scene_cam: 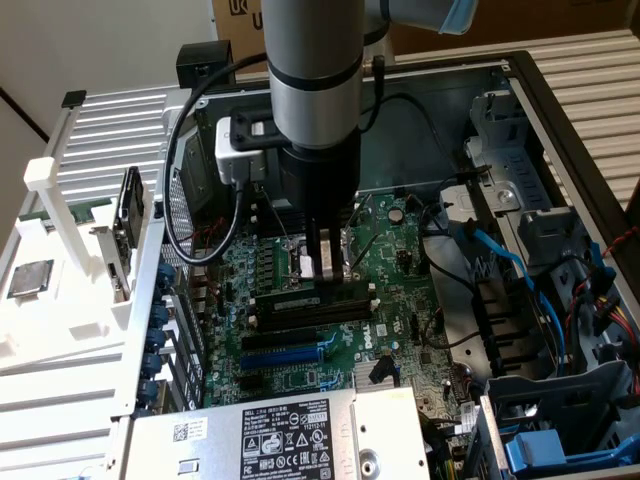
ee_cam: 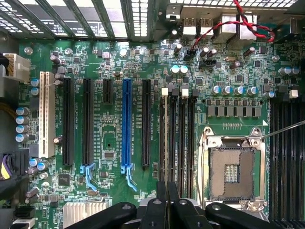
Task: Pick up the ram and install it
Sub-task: 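Insert the ram into the slot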
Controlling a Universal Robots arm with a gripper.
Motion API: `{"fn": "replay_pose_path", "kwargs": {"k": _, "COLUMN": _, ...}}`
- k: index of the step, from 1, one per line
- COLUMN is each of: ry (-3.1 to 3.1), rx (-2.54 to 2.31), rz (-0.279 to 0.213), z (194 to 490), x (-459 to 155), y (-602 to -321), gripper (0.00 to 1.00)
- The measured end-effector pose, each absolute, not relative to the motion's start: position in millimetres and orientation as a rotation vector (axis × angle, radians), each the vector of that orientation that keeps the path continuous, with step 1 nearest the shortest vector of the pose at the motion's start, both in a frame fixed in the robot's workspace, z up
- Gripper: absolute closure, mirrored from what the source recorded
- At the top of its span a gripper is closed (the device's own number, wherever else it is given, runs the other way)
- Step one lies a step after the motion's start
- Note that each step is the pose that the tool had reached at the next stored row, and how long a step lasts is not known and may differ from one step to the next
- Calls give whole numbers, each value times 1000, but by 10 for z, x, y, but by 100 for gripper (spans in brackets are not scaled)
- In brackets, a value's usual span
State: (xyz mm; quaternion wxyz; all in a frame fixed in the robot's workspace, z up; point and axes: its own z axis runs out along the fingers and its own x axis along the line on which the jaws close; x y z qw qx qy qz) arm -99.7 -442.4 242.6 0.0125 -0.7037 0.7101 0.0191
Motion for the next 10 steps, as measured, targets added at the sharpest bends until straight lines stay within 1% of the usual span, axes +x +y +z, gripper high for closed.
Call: {"fn": "replay_pose_path", "kwargs": {"k": 10, "ry": 2224, "rx": -2182, "rz": 59, "z": 2422, "x": -991, "y": -4425, "gripper": 88}}
